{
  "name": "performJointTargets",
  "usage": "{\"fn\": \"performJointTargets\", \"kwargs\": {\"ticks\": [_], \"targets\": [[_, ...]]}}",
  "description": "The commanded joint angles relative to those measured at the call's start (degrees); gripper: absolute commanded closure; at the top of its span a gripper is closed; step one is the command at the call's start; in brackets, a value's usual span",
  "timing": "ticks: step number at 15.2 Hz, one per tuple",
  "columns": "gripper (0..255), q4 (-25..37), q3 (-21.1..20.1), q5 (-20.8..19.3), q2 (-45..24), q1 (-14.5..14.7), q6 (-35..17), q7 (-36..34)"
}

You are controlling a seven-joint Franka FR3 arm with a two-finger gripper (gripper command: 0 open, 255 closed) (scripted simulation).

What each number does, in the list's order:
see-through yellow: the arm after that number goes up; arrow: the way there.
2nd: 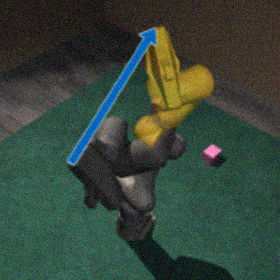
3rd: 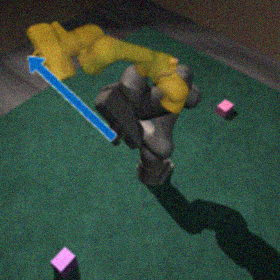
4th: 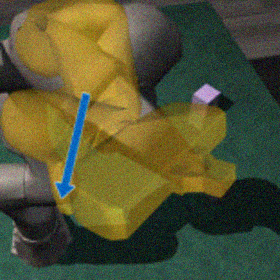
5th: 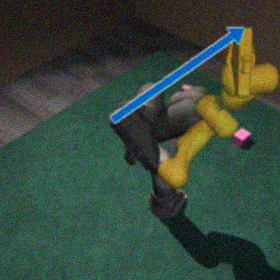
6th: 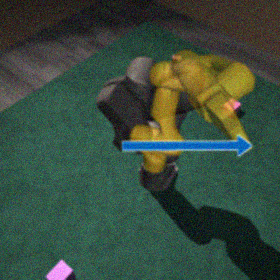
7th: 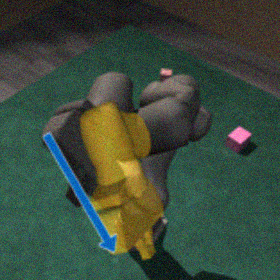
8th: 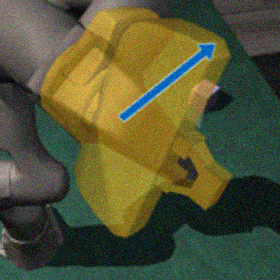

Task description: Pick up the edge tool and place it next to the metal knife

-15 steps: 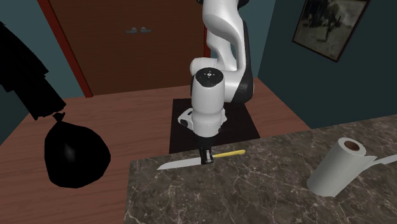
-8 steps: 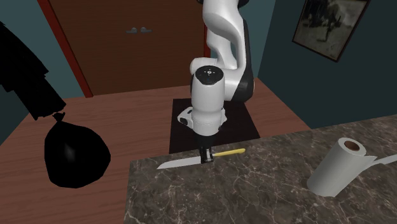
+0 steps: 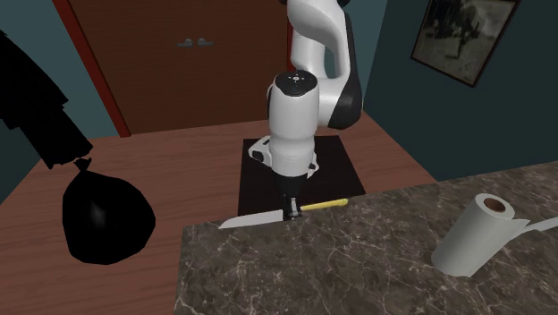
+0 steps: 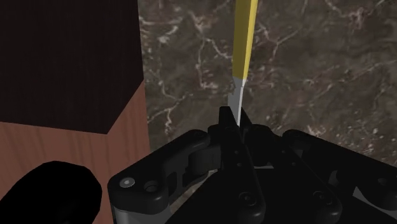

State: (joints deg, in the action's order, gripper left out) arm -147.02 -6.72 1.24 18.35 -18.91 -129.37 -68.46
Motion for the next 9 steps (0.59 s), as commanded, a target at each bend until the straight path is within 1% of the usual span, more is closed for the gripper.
{"fn": "performJointTargets", "kwargs": {"ticks": [1, 9], "targets": [[255, 0.7, 0.18, 0.07, 1.22, -0.02, 1.94, 0.24], [255, 4.58, 0.47, 0.22, 4.27, 0.04, 8.86, 0.52]]}}
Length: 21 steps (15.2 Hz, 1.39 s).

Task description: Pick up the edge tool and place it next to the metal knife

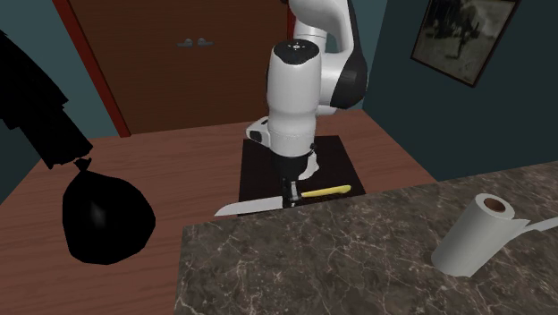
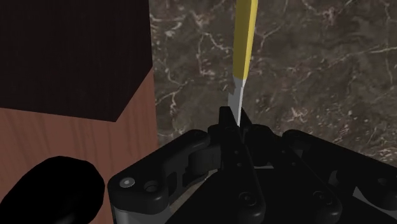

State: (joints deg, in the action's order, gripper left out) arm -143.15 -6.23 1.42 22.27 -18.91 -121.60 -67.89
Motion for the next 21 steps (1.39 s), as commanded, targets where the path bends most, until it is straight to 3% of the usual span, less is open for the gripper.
{"fn": "performJointTargets", "kwargs": {"ticks": [1, 4, 12, 21], "targets": [[255, 1.25, 0.01, 0.04, 0.65, 0.05, 1.93, -0.02], [255, 2.54, 0.09, 0.06, 1.31, 0.05, 3.88, 0.04], [255, 1.74, -8.29, 4.12, 3.18, 5.48, 4.73, -11.11], [255, 5.98, -18.24, 7.21, -0.1, 10.52, 5.06, -24.44]]}}
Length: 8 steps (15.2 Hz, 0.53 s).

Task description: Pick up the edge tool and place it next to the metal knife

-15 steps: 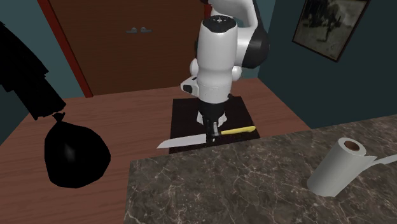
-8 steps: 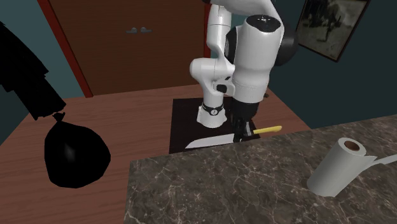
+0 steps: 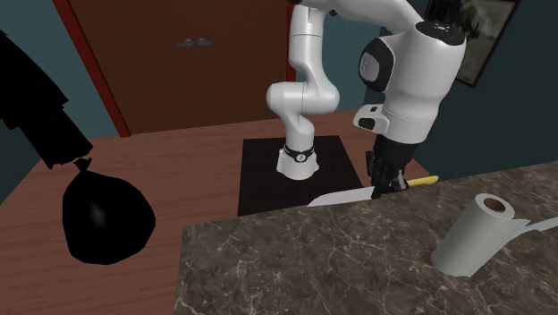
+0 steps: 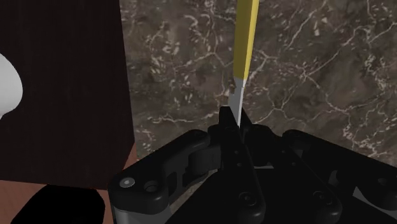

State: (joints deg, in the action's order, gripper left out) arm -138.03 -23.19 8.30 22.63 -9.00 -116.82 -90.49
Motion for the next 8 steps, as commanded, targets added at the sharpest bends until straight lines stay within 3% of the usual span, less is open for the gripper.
{"fn": "performJointTargets", "kwargs": {"ticks": [1, 8], "targets": [[255, 1.64, -2.41, 0.44, -1.16, 1.03, 0.3, -3.4], [255, 8.9, -10.5, -0.76, -8.1, 3.24, 0.37, -14.93]]}}
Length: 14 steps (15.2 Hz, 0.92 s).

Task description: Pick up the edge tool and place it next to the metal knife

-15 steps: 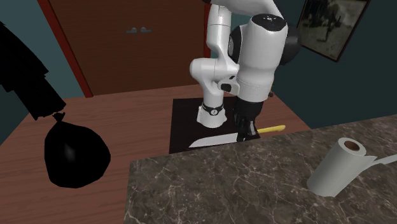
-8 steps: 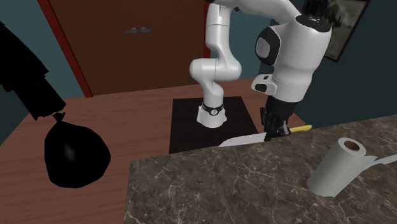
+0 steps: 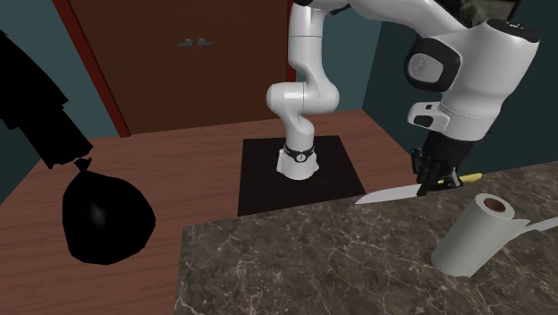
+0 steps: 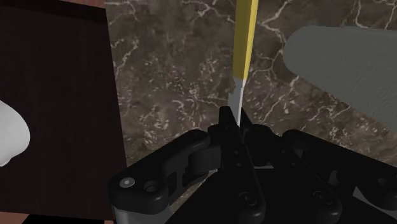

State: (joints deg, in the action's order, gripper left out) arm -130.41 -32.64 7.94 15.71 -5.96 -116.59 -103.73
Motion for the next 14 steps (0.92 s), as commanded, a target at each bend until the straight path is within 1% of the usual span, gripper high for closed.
{"fn": "performJointTargets", "kwargs": {"ticks": [1, 6, 9, 11, 14], "targets": [[255, 2.57, -2.22, -0.93, -2.48, 0.43, 0.17, -3.47], [255, 9.91, -7.8, -5.33, -10.25, 1.85, 0.76, -13.07], [255, 15.16, -10.66, -9.47, -16.07, 3.34, 1.66, -19.37], [255, 18.77, -11.92, -12.51, -20.07, 4.91, 2.54, -23.37], [255, 17.25, -11.67, -13.27, -20.97, 5.26, 0.39, -23.93]]}}
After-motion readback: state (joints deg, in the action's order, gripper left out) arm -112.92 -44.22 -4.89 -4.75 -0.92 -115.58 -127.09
